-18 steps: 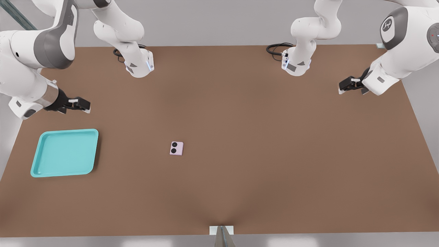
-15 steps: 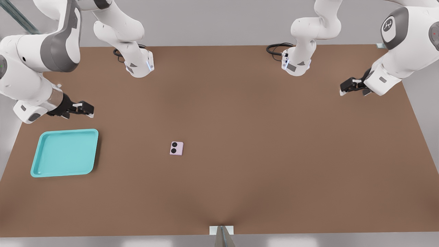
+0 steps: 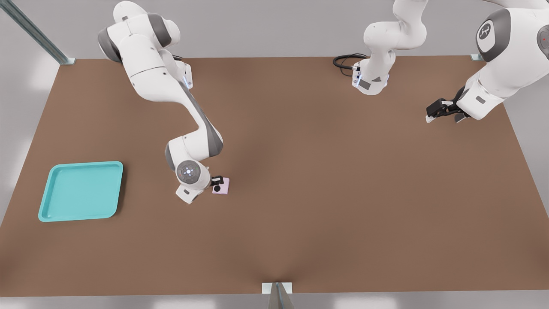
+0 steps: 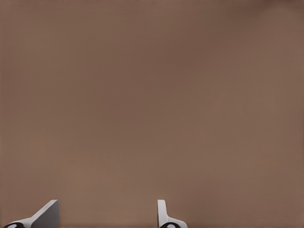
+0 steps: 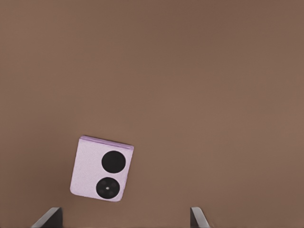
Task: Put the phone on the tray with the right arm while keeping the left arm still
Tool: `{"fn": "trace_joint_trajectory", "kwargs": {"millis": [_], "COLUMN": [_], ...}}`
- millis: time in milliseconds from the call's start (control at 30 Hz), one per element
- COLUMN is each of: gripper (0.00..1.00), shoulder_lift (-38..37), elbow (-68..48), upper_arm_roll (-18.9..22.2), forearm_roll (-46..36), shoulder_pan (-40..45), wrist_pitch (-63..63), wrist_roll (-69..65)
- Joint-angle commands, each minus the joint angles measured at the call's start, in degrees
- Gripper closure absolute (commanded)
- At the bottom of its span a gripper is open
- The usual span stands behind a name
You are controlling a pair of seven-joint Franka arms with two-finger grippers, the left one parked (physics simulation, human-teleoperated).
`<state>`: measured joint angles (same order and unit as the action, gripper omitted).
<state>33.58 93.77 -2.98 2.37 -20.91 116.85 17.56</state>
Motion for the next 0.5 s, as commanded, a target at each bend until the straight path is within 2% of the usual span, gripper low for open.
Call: {"fn": "trace_joint_trajectory", "kwargs": {"millis": [0,233,367,467], "gripper": [0.0,0.0,0.0,0.0], "shoulder_lift": [0.9,5.9,3.1,3.2], "elbow": [1.7,1.8,6.9,7.8], "upper_arm_roll": [-0.1,-0.4,-0.4,-0.9], "forearm_roll": [0.1,0.2,-0.2,0.0], "shoulder_pan": [-0.9,-2.6,-0.6,-0.5], "wrist_pitch": [14.7,20.3,23.4,23.7], "wrist_roll": [34.9,38.2,26.8,25.7]}}
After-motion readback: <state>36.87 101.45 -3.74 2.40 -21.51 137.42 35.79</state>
